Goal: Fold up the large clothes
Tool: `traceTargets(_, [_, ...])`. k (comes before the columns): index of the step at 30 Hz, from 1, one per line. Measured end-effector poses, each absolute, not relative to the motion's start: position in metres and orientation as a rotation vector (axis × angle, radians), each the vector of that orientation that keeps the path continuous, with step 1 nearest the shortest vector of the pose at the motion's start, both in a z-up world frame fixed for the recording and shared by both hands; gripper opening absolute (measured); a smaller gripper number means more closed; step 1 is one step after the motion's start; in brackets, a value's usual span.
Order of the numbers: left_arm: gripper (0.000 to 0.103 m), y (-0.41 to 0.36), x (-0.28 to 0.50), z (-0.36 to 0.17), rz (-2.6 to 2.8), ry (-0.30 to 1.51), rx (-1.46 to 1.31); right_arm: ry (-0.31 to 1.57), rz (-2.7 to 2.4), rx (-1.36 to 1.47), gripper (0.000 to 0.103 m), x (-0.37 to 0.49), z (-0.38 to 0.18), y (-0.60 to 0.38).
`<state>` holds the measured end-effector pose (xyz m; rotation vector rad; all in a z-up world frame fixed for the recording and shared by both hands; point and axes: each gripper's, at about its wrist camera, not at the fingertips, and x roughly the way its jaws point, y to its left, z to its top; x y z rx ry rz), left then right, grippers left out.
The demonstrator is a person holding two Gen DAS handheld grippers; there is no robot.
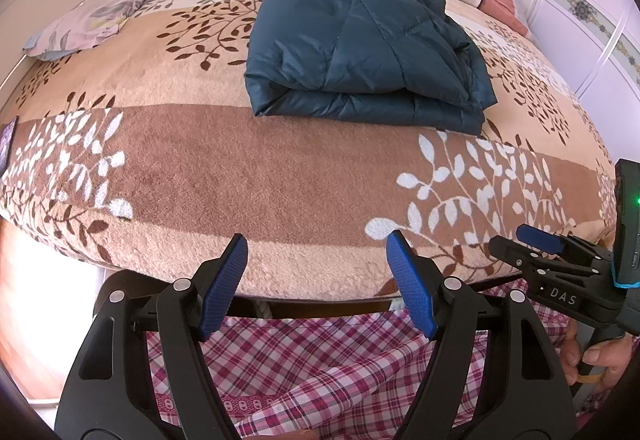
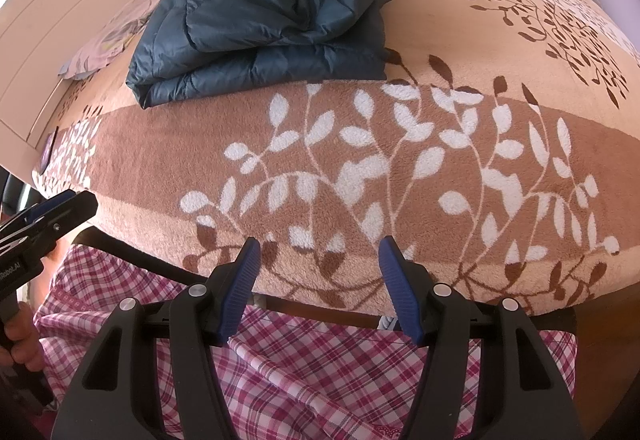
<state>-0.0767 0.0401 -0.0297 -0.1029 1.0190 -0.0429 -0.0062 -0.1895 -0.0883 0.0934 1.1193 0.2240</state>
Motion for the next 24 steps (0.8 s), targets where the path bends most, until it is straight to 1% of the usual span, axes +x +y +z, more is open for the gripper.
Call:
traceTargets(11, [0.071, 0.04, -0.0768, -0.0296, -0.043, 1.019, -0.103, 1.119, 0.222, 0.094, 0.061, -0.0067, -0.0882, -0.1889])
traceTargets(14, [0.067, 0.0407, -0.0768, -0.0296, -0.044, 1.019, -0.107, 1.12, 0.222, 0.095, 0.061, -0.0066, -0.0884, -0.1891])
traceTargets(24, [0.067, 0.0387, -0.076, -0.0332, -0.04, 1.03, -0.113, 1.124, 0.221, 0.096, 0.061, -0.0078, -0.0883, -0.1874])
